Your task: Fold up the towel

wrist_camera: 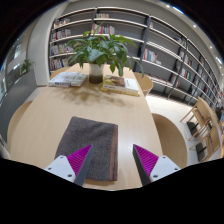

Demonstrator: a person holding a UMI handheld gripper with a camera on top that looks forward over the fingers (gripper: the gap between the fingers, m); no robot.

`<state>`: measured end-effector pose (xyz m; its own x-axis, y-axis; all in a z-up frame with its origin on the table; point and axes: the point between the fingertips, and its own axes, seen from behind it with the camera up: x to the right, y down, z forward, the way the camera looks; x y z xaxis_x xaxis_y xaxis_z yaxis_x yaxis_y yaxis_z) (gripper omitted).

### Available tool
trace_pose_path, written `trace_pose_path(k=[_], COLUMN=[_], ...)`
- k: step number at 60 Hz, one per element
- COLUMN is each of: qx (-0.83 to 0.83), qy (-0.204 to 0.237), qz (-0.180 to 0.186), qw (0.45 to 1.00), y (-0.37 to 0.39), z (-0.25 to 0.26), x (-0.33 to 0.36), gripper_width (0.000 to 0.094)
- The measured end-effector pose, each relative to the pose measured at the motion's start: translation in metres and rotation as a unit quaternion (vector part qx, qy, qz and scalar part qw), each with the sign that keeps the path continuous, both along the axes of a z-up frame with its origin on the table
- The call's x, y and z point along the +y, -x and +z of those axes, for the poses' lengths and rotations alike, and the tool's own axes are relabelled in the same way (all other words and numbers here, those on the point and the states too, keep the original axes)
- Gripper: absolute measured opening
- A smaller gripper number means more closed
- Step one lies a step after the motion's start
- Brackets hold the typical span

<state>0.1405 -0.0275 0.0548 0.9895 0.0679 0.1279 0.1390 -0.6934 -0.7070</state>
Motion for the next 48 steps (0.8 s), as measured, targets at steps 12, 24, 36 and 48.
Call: trace_pose_path(k=[12, 24, 36, 48], qx=[0.032, 0.064, 0.081, 0.068], qy=[-0.071, -0.140, -0.168, -0.155], qz=[0.013, 0.018, -0.001, -0.003], qw=[0.997, 0.988, 0.982, 0.986], y=[0.013, 0.037, 0.055, 0.069], z=[0.094, 0.174, 0.200, 0.191], x=[-0.026, -0.078, -0.140, -0.202], gripper_width=[0.0811, 0.0812, 0.0811, 0.0809])
